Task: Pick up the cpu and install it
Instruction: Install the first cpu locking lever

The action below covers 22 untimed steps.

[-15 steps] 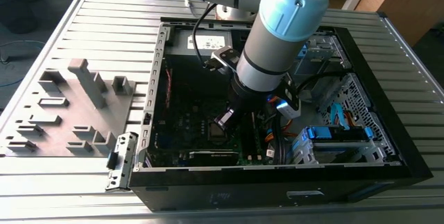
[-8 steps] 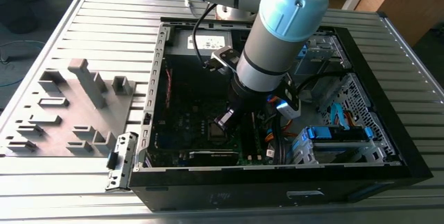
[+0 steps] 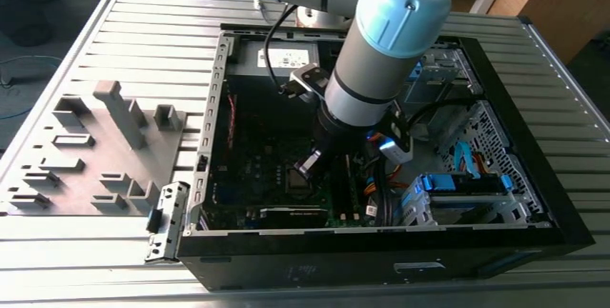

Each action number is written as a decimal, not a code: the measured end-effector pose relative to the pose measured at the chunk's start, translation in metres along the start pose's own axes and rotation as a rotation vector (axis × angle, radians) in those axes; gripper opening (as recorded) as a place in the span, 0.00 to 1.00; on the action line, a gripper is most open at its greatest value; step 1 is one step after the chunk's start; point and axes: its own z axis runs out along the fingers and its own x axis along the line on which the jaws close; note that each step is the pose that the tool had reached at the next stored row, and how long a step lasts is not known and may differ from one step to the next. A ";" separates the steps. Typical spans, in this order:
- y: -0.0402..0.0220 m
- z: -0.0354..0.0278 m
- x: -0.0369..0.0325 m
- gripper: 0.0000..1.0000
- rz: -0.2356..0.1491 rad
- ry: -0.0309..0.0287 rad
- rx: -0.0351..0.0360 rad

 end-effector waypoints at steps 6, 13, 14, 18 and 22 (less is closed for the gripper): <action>0.0007 -0.0001 0.0023 0.11 -0.002 -0.0114 -0.0075; 0.0020 -0.0019 0.0039 0.11 -0.003 -0.0186 -0.0095; 0.0022 -0.0035 0.0041 0.11 -0.003 -0.0195 -0.0101; 0.0029 -0.0110 0.0051 0.11 -0.003 -0.0208 -0.0111; 0.0034 -0.0117 0.0057 0.11 -0.003 -0.0225 -0.0101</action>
